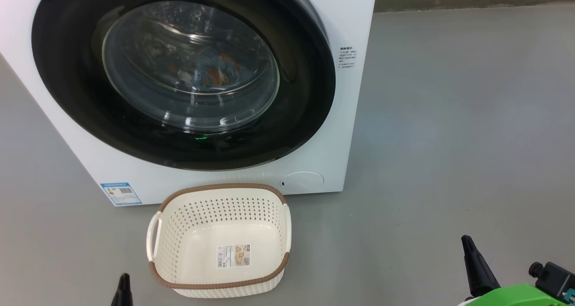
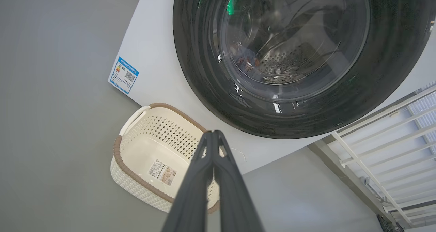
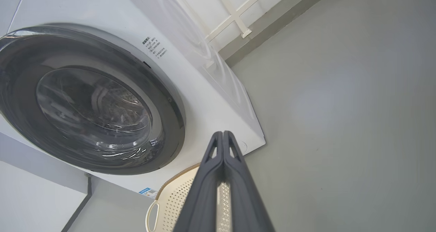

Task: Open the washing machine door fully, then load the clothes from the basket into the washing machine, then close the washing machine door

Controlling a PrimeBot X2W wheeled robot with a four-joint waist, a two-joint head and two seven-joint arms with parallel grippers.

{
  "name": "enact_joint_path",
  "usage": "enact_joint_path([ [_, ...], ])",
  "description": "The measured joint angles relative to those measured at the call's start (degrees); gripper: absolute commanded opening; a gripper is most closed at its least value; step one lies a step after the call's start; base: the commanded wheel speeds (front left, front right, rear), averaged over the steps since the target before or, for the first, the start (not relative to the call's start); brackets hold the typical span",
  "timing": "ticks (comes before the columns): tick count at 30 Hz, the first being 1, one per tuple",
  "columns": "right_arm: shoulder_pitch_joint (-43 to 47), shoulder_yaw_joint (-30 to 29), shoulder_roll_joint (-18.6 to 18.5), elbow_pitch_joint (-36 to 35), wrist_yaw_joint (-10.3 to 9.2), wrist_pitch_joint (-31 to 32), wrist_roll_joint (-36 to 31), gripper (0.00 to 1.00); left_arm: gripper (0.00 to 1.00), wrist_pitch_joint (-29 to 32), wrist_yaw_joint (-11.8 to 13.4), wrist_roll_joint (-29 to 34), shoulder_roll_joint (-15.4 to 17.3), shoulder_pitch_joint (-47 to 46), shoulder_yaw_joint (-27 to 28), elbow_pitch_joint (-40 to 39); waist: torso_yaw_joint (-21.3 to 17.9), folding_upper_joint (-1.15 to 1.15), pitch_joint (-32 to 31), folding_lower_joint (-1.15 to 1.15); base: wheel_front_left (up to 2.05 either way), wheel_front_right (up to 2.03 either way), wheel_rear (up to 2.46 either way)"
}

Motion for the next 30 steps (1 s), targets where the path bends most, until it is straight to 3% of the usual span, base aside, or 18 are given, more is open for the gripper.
enact_joint_path([
  [30,-1.9,-1.5,0.3,0.0,-0.18,5.0,19.9,0.0,0.0,4.8,0.0,-17.9,0.3,-2.8,1.1,-0.8,-1.1,0.0,0.1,0.0,0.0,0.0,0.0],
])
